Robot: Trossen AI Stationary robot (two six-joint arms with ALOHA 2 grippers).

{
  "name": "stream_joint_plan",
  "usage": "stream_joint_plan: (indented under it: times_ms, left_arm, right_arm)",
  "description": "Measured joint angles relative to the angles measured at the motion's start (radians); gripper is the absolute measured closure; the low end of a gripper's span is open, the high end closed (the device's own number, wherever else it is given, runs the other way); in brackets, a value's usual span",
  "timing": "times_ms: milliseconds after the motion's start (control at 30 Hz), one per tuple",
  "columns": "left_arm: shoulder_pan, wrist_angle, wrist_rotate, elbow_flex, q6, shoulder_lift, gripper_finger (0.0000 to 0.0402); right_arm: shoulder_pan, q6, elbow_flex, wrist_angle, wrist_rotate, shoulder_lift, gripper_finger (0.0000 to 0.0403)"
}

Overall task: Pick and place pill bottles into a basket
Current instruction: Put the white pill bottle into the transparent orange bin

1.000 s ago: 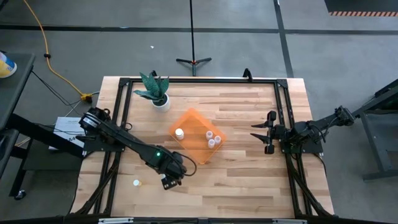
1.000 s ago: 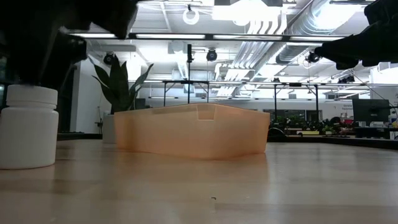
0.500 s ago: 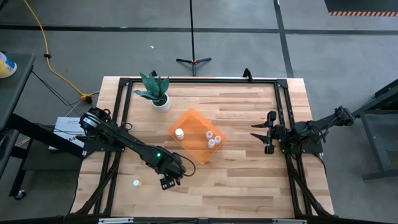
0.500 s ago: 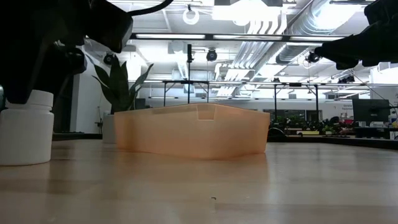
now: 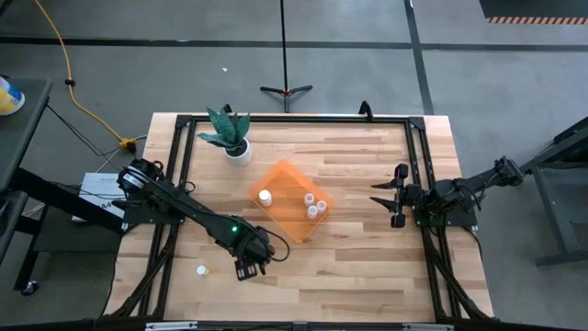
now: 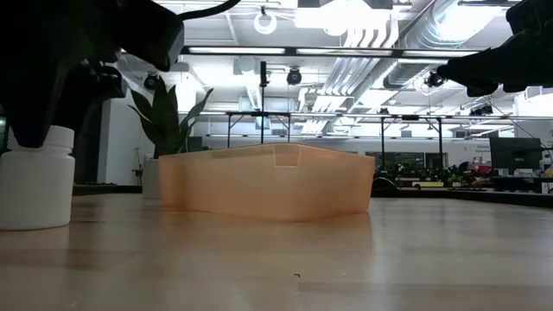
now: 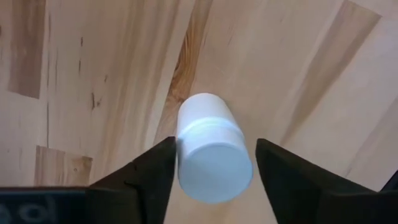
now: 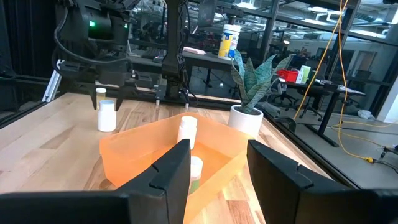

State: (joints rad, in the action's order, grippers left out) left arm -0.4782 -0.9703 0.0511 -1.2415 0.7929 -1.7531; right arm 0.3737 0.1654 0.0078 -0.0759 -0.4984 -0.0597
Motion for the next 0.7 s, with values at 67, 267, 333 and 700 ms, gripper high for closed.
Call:
stream_joint_plan:
  times_ms: [67,267,333,700]
  left_arm:
    - [0.000,0.000,0.006,0.000,0.000,0.000,0.0164]
    - [0.000,-0.001,0.006,0.000,-0.027,0.001,0.0204]
    - [0.001,0.000,0.006,0.000,-0.092,0.002,0.0206]
    - [0.093,-0.084,-0.012,-0.173,-0.288,0.002,0.0205]
  right_arm:
    - [0.000,0.000,0.000,0.000,0.000,0.000,0.0254]
    - [0.000,0.000,0.000,0.000,0.000,0.000,0.0254]
    - [0.000,0.000,0.000,0.000,0.000,0.000,0.0254]
    - [0.000,0.000,0.000,0.000,-0.001,0.000,0.0254]
